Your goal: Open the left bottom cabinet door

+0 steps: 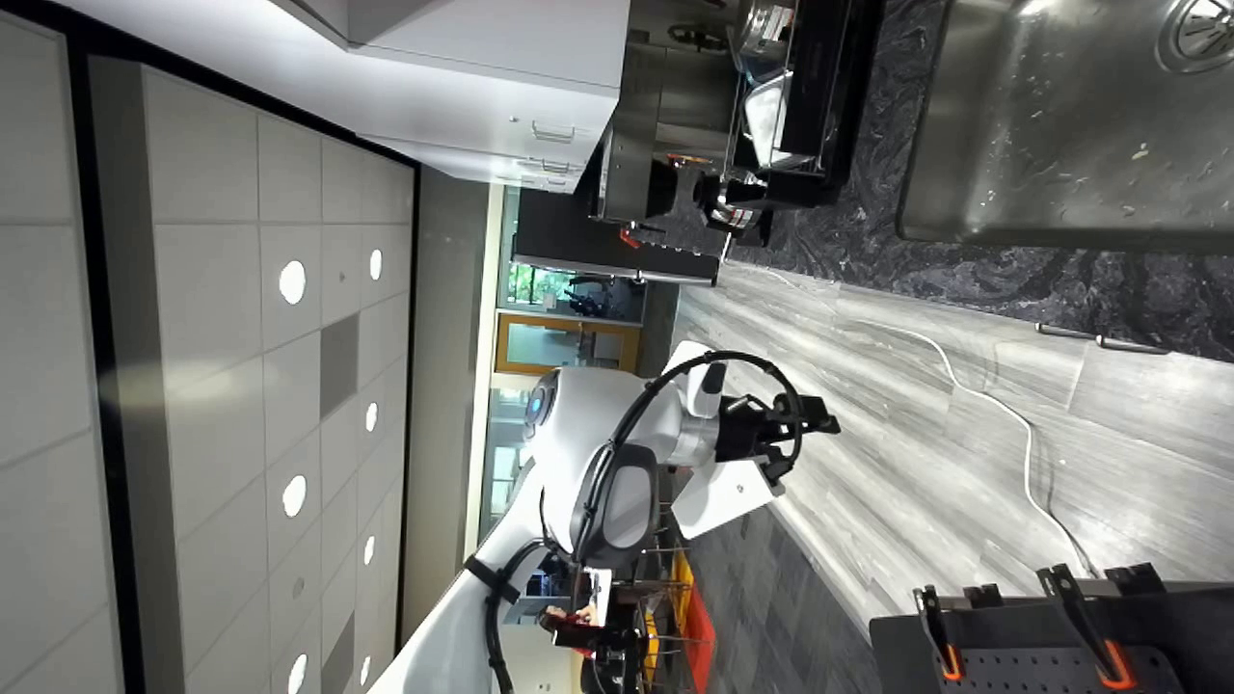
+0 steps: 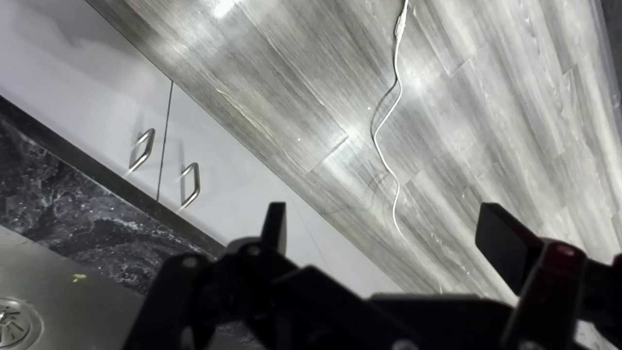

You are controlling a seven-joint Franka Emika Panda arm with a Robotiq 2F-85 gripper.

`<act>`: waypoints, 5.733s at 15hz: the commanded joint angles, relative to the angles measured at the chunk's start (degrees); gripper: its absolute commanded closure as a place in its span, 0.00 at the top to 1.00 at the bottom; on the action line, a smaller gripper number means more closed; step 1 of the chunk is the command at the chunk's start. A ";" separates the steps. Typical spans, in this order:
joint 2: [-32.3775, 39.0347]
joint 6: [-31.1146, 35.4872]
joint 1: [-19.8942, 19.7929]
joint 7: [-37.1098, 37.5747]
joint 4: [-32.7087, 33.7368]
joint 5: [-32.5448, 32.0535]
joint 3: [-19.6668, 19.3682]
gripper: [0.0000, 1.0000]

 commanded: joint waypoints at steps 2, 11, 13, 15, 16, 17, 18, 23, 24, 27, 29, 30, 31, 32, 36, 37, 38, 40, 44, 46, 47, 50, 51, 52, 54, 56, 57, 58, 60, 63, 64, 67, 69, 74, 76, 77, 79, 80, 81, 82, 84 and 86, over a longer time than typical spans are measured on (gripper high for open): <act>9.13 10.97 0.01 0.46 -0.21 7.44 -0.17 1.00; 28.49 26.33 4.51 -4.25 1.04 27.16 1.81 1.00; 33.22 28.17 5.57 -5.52 2.49 31.65 2.61 1.00; 38.20 29.83 5.97 -5.59 4.36 34.89 3.78 1.00; 40.79 30.82 6.03 -5.30 5.43 35.92 4.49 1.00; 43.42 31.58 6.10 -4.65 6.59 36.57 5.16 1.00; 45.71 32.30 6.10 -4.05 7.67 36.61 5.65 1.00; 45.21 31.10 5.83 -4.39 6.39 34.99 5.46 1.00; 44.99 31.10 5.82 -4.39 6.38 34.99 5.40 1.00; 44.58 31.10 5.80 -4.40 6.37 34.99 5.33 1.00; 45.55 33.44 6.59 -2.73 6.69 35.40 5.42 1.00; 46.41 35.26 6.84 -2.50 7.04 36.34 5.83 1.00; 47.14 36.87 7.00 -2.00 7.27 36.69 6.09 1.00; 48.03 39.21 7.11 -1.62 7.51 37.37 6.67 1.00; 52.39 46.86 8.47 0.89 8.45 37.65 7.64 1.00; 53.71 48.70 8.81 1.53 8.91 37.57 7.93 1.00; 55.19 50.61 9.23 2.19 9.56 37.57 8.19 1.00; 58.17 53.81 9.59 2.94 11.29 37.54 8.78 1.00; 62.81 57.46 8.00 2.02 15.26 36.75 11.22 1.00; 64.73 58.67 6.76 1.35 17.36 36.38 12.62 1.00; 65.63 59.13 6.35 1.29 18.35 36.27 13.12 1.00; 67.93 59.90 4.52 1.33 20.87 36.27 14.91 1.00; 68.80 59.90 4.04 1.43 21.65 36.27 15.25 1.00; 69.51 59.98 3.31 1.29 22.38 36.21 15.82 1.00; 71.00 60.52 1.95 1.23 23.75 36.22 16.74 1.00; 72.27 61.53 1.06 1.44 24.68 36.21 17.25 1.00; 72.99 62.13 0.79 1.54 25.13 36.14 17.36 1.00; 73.70 62.65 1.02 1.75 25.50 36.16 17.06 1.00; 74.74 63.15 0.71 1.55 26.24 35.87 17.09 1.00; 75.47 63.76 -0.41 0.77 26.79 34.82 17.92 1.00; 75.48 63.83 -0.87 0.29 26.86 34.15 18.19 1.00; 75.14 63.70 -2.14 -1.62 26.60 31.03 18.74 1.00; 75.00 63.91 -3.74 -2.88 26.32 28.66 19.96 1.00; 75.53 62.06 -3.64 -2.45 25.95 26.10 20.23 1.00; 75.61 62.06 -3.72 -2.66 25.92 25.48 20.24 1.00; 75.61 62.06 -3.72 -2.68 25.92 25.43 20.25 1.00; 76.27 64.60 -3.80 -2.87 26.10 25.26 20.67 1.00; 76.98 66.69 -3.46 -3.21 26.28 24.97 20.73 1.00; 77.62 68.35 -3.00 -3.23 26.45 24.93 20.57 1.00; 78.32 70.32 -3.25 -3.45 26.56 24.55 21.14 1.00; 79.81 74.85 -3.93 -3.17 26.71 23.94 22.55 1.00; 79.56 71.78 2.91 6.70 27.99 16.02 15.02 1.00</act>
